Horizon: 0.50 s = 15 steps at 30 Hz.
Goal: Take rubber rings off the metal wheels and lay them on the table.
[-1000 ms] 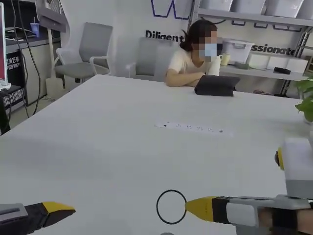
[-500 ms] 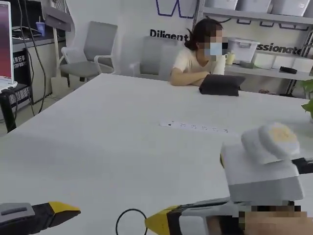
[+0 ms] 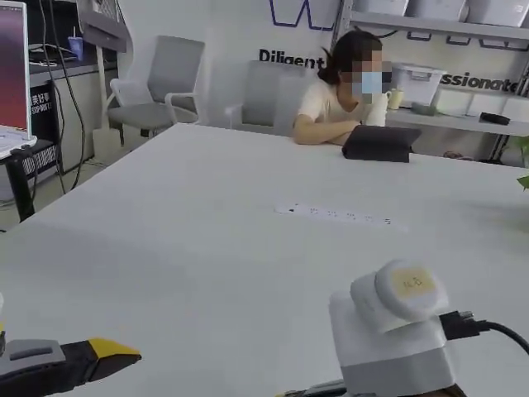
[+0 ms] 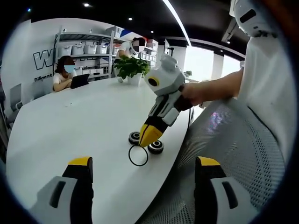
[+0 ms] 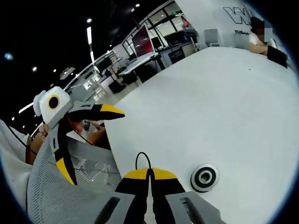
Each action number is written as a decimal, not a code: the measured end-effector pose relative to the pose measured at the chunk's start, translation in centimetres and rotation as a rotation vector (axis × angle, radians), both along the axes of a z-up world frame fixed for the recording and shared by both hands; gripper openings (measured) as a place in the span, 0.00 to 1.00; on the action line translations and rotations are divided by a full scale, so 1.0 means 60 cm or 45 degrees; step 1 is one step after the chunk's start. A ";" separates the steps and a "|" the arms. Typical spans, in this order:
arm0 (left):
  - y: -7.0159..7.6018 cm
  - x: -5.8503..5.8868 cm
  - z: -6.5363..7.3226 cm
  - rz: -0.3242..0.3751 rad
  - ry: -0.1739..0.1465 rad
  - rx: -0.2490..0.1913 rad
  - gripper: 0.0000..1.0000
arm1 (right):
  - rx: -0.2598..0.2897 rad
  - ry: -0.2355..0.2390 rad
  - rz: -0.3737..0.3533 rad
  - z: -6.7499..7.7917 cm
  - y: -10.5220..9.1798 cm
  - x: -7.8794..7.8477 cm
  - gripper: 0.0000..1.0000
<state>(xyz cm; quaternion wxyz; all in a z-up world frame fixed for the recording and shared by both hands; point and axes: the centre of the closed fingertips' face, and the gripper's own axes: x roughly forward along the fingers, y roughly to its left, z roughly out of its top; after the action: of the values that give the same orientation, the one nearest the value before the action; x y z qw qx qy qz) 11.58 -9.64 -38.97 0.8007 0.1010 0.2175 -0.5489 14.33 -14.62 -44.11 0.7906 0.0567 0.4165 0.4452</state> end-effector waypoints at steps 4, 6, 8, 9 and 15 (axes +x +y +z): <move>0.001 0.001 0.000 0.005 0.002 -0.001 0.88 | -0.007 0.029 -0.050 -0.013 -0.011 0.006 0.00; 0.001 0.000 -0.001 0.003 0.003 0.004 0.88 | -0.010 0.045 -0.064 -0.018 -0.014 0.006 0.00; 0.001 0.000 -0.002 0.001 0.005 0.006 0.88 | -0.015 0.056 -0.068 -0.024 -0.013 0.004 0.00; 0.001 0.000 -0.002 0.000 0.005 0.006 0.88 | -0.026 0.057 -0.065 -0.027 -0.013 0.003 0.00; 0.001 -0.001 -0.003 0.000 0.007 0.012 0.88 | -0.109 0.033 -0.046 -0.047 -0.021 0.004 0.00</move>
<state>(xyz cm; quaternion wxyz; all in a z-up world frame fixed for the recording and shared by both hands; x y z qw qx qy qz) 11.54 -9.56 -39.16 0.7996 0.1034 0.2222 -0.5482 14.57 -15.90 -46.94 0.7948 0.0360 0.4442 0.4119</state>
